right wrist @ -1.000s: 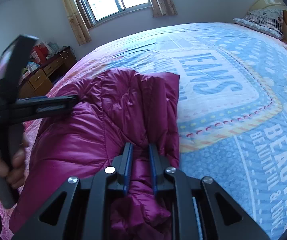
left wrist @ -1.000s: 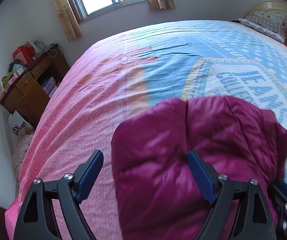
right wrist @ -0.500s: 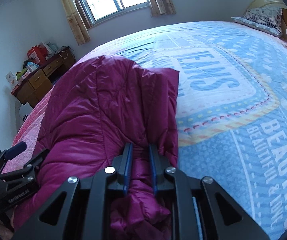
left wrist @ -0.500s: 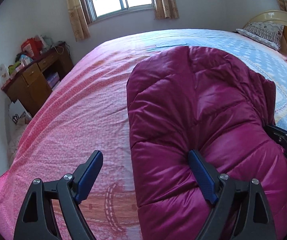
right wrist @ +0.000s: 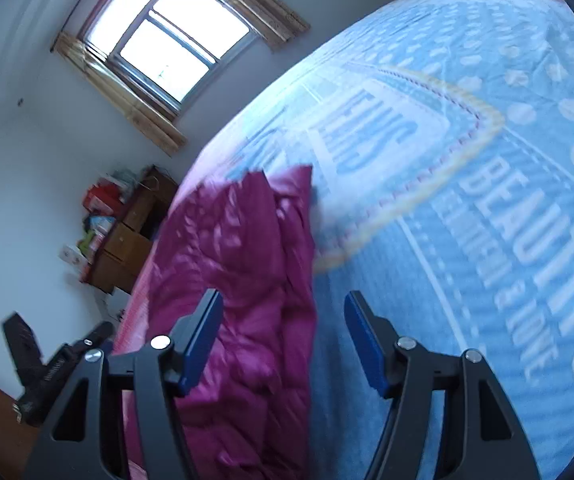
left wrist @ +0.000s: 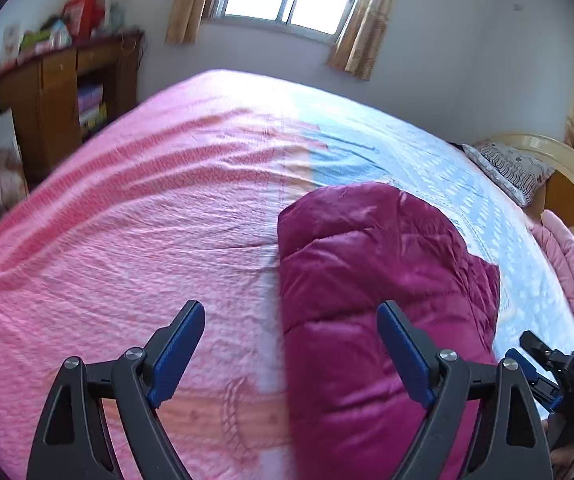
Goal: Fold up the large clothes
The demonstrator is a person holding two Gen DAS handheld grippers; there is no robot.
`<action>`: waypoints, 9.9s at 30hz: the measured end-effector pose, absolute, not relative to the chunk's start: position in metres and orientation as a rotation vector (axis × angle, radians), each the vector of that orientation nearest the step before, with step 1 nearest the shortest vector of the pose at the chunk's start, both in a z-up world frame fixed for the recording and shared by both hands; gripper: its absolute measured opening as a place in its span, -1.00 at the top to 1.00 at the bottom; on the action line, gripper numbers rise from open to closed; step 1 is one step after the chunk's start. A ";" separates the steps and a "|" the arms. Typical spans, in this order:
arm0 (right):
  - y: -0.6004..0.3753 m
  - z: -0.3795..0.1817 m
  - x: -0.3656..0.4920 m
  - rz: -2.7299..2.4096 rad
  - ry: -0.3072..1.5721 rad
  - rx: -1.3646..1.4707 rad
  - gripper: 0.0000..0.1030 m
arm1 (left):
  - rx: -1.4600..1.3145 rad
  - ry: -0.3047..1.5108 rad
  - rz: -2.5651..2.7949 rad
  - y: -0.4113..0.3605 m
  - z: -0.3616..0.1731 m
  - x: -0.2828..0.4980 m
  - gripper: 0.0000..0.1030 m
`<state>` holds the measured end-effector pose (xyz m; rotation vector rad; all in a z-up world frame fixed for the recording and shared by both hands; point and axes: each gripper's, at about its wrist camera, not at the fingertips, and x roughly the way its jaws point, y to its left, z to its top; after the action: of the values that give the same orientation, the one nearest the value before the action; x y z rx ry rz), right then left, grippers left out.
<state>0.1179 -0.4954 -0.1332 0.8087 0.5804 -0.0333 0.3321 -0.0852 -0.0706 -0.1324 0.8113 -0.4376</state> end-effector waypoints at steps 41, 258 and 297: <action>-0.494 -0.156 0.191 0.101 0.649 0.627 -0.46 | -0.528 0.858 -0.667 -0.067 -0.140 0.356 -0.73; -0.057 -0.119 0.344 0.307 0.791 0.105 0.69 | -0.272 0.819 -0.036 0.193 -0.092 0.293 -0.26; -0.068 -0.101 0.510 0.454 0.948 -0.010 1.00 | -0.032 0.745 0.101 0.153 -0.104 0.257 -0.53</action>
<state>0.5096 -0.0675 -0.1007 -0.0103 0.9480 0.4538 0.2566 0.1525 -0.1044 -0.0324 0.7454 0.1006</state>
